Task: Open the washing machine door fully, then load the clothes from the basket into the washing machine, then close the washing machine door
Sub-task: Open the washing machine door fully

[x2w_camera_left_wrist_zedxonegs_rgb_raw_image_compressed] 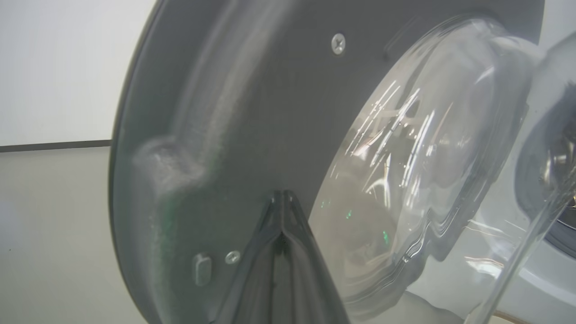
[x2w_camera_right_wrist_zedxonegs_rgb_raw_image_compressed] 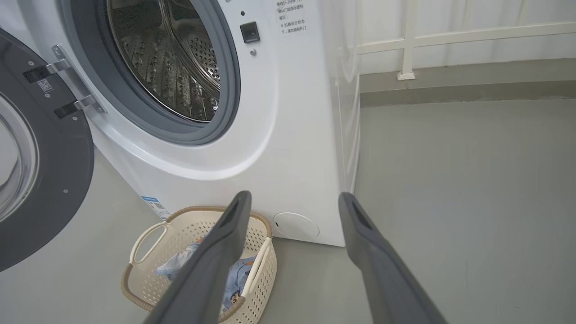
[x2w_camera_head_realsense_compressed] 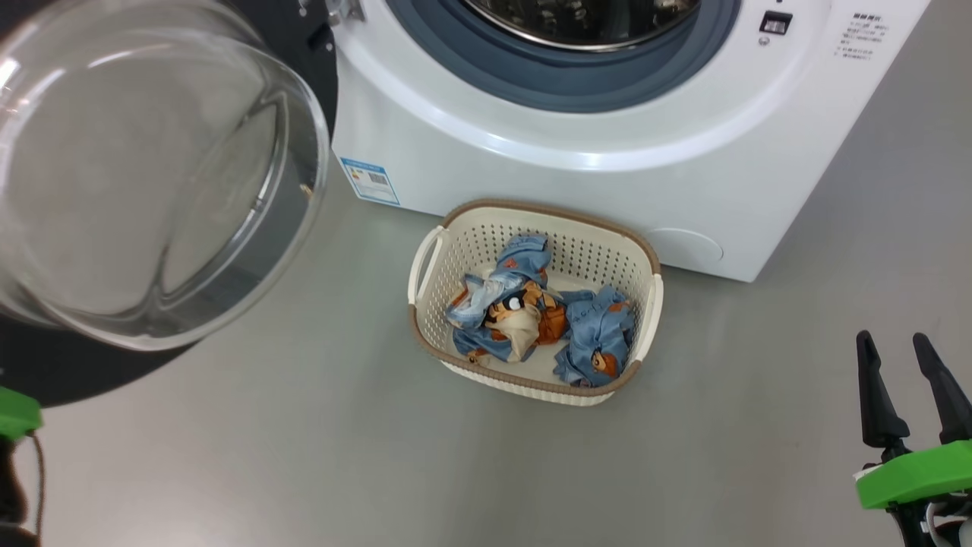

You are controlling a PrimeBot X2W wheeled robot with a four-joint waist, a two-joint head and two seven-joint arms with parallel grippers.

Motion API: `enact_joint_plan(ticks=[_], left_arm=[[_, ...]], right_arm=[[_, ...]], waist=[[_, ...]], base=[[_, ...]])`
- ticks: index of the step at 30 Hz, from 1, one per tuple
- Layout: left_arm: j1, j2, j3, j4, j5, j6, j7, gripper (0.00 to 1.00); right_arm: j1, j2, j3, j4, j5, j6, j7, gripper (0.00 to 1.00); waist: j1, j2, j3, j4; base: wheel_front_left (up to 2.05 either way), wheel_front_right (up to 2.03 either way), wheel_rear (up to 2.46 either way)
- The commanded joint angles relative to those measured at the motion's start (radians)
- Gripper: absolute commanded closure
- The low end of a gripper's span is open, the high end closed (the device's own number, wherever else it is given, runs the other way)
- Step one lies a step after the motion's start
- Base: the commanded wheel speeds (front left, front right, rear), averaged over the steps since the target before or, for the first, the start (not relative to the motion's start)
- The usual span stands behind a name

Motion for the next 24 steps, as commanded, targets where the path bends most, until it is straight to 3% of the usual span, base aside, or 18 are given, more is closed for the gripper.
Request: enact_joint_plan(ticks=[1, 24], left_arm=[[-0.038, 0.075, 0.048, 0.001, 0.010, 0.003, -0.005, 1.00], [-0.207, 0.170, 0.170, 0.147, 0.078, -0.020, -0.005, 1.00]], right_arm=[[-0.024, -0.023, 0.028, -0.026, -0.012, 0.002, -0.012, 0.00], [-0.112, -0.055, 0.038, -0.041, -0.023, 0.002, -0.012, 0.00]], waist=[[0.0000, -0.0001, 0.019, -0.008], [0.0000, -0.0001, 0.159, -0.030]], base=[[0.00, 0.00, 0.00], [0.00, 0.00, 0.00]])
